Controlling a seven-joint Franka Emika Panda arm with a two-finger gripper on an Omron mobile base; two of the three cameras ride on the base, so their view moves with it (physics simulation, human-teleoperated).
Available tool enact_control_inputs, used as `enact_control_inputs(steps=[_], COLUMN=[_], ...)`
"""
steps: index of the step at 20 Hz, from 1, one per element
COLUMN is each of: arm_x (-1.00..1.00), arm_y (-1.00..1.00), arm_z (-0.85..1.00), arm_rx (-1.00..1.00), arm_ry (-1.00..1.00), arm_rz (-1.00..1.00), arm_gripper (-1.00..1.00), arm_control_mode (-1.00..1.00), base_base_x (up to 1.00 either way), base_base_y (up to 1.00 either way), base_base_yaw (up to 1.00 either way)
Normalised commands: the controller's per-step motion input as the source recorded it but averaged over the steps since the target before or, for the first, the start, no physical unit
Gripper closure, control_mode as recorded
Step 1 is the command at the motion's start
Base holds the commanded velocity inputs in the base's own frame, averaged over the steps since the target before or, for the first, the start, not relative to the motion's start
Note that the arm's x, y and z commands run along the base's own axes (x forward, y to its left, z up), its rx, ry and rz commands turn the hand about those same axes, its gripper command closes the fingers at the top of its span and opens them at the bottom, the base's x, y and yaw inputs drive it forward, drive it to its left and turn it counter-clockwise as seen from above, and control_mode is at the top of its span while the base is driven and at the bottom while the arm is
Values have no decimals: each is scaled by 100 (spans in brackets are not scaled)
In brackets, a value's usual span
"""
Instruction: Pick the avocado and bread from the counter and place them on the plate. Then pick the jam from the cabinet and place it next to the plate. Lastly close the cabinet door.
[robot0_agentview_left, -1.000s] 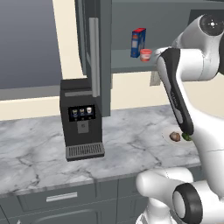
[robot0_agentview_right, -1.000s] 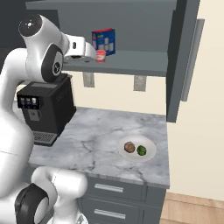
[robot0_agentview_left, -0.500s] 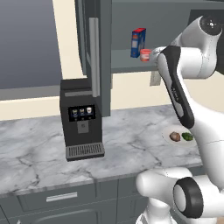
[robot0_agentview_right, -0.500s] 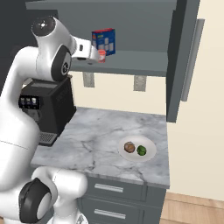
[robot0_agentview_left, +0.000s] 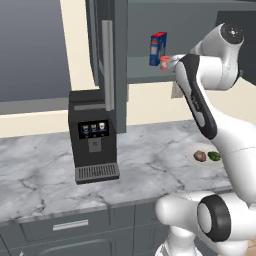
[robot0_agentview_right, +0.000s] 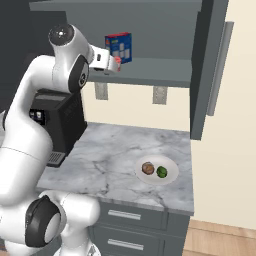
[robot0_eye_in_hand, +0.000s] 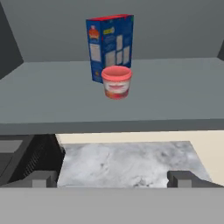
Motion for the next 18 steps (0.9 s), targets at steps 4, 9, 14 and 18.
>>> enact_control_inputs(steps=[4, 9, 14, 18], arm_x=[42, 40, 34, 32], arm_y=[0, 0, 0, 0], arm_z=[0, -3, -4, -1], arm_rx=[0, 0, 0, 0], arm_ry=[0, 0, 0, 0], arm_rz=[0, 0, 0, 0], arm_gripper=[-100, -100, -100, -100], arm_control_mode=[-100, -100, -100, -100], base_base_x=[0, 0, 0, 0], base_base_y=[0, 0, 0, 0], base_base_yaw=[0, 0, 0, 0])
